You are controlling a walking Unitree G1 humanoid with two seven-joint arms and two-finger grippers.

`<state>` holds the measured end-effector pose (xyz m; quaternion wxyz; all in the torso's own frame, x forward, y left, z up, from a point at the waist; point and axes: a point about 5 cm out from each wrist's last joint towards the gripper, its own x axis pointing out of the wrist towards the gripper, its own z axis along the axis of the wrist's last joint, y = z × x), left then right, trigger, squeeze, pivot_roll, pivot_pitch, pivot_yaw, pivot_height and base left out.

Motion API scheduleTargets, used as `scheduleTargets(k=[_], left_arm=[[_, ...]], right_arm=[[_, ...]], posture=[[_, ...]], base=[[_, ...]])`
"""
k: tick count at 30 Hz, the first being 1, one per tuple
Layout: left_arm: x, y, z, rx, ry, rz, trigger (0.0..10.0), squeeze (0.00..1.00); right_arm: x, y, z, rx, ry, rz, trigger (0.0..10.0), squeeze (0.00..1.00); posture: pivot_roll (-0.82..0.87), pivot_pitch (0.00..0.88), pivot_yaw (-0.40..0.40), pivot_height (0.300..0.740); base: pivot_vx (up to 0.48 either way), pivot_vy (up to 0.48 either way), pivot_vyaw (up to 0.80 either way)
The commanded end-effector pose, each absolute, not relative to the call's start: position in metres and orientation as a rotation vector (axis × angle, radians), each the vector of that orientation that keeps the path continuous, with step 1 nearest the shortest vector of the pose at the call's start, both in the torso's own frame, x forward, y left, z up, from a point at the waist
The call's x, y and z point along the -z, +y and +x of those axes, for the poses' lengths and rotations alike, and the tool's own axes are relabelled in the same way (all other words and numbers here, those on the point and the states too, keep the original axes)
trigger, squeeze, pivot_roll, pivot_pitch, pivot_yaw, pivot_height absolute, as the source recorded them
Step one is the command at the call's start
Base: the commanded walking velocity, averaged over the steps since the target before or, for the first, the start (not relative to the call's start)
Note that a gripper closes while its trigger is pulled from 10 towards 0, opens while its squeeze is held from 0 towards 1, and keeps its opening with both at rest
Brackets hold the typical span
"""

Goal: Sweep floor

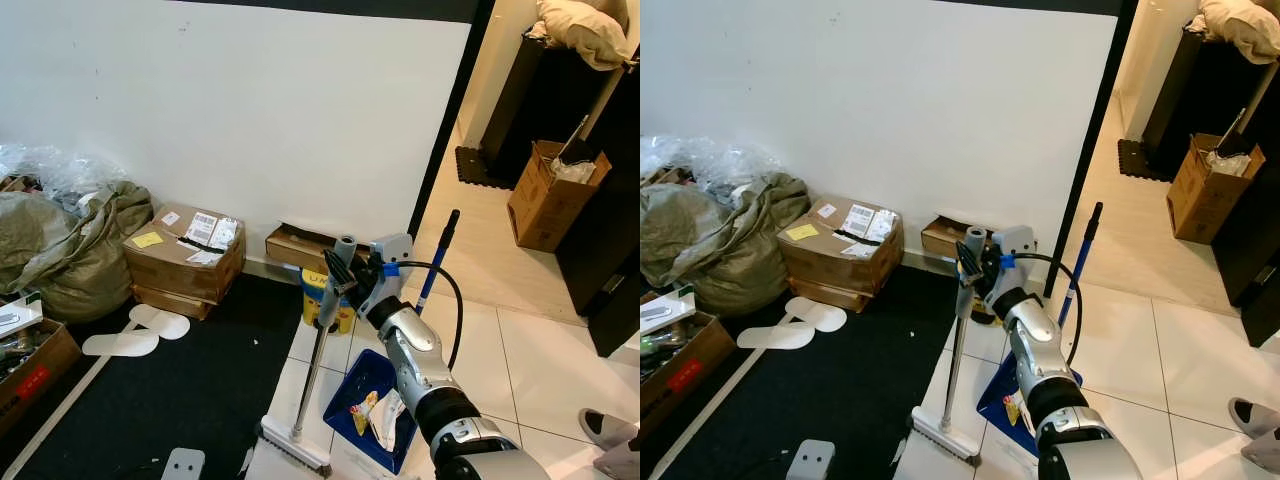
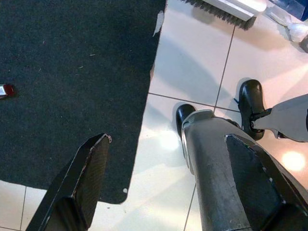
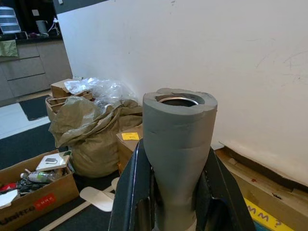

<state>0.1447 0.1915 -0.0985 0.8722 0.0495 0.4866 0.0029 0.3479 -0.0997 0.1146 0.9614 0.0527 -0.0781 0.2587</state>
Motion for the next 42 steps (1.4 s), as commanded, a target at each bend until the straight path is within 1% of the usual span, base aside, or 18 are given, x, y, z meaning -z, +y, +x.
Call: scheduleTargets(k=[1,42], left_arm=[[0.1002,0.1887,0.1412,0.008,1.031,0.105,10.0,0.00],[0.1001,0.1879,0.1420,0.017,1.032,0.113,10.0,0.00]], right_arm=[[-0.1219,-0.0981,0.3487,-0.531,-0.193,0.108,10.0,0.00],[-0.1219,-0.0973,0.3484,-0.540,-0.192,0.105,10.0,0.00]], posture=[[-0.06,0.000,-0.066,0.740],[-0.07,0.000,-0.065,0.740]], base=[[0.000,0.000,0.00],[0.000,0.000,0.00]])
